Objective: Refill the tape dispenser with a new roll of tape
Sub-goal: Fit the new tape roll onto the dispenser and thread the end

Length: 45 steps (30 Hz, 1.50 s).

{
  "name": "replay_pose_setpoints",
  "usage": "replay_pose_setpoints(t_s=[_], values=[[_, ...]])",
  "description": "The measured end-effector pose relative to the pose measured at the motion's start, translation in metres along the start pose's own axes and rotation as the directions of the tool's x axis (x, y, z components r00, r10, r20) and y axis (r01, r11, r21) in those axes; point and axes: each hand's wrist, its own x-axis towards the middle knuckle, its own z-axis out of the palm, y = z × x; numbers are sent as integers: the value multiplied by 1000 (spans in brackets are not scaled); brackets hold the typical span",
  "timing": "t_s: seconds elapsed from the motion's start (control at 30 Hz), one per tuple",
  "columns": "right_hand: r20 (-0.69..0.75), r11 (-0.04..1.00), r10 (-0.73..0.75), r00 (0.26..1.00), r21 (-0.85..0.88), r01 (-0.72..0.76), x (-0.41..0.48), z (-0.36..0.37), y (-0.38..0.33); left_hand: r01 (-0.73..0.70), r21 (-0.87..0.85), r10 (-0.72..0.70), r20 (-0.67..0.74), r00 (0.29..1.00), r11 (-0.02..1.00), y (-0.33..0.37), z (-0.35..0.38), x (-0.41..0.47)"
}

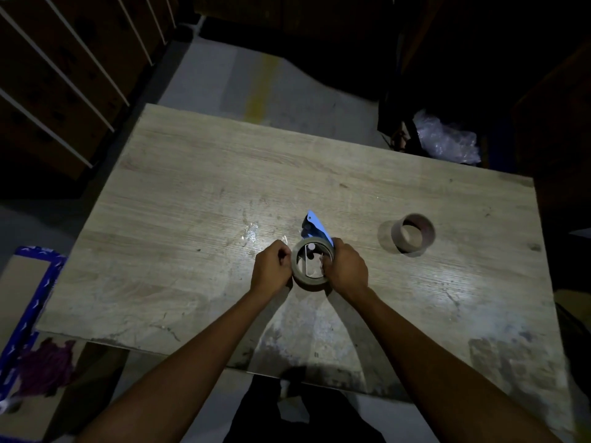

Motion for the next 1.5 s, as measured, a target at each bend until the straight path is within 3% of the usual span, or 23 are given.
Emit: replay_pose_setpoints(t_s=[0.13,0.27,0.47,0.6,0.73,0.9,1.03,1.13,1.4,1.5], values=[[5,998,32,999,-55,-32,5,0,-2,-14,-15,14,-45,999,1000,5,1,-5],[16,999,35,999,-4,-35,8,-4,4,-29,-59,25,-80,997,998,10,4,-8],[136,953,47,990,290,-86,11,-16,27,-186,-26,181,-144,973,982,33,9,-11],[258,910,25,966,393,-129,9,-19,47,-256,26,257,-78,963,966,53,19,-8],[147,976,-30,989,217,-2,5,-30,59,-335,73,338,-24,941,939,65,30,-8],[-133,931,-86,987,343,128,-7,-54,64,-392,129,392,21,920,911,81,47,-7],[-94,887,-228,969,391,246,-7,-77,65,-367,118,366,35,930,923,84,51,-1],[-75,890,-246,966,379,255,0,-84,65,-351,126,344,69,936,928,89,47,5],[29,885,-417,908,242,399,20,-95,46,-375,175,355,135,925,910,93,40,16],[58,894,-411,910,219,390,26,-93,43,-369,165,350,134,927,915,93,39,17]])
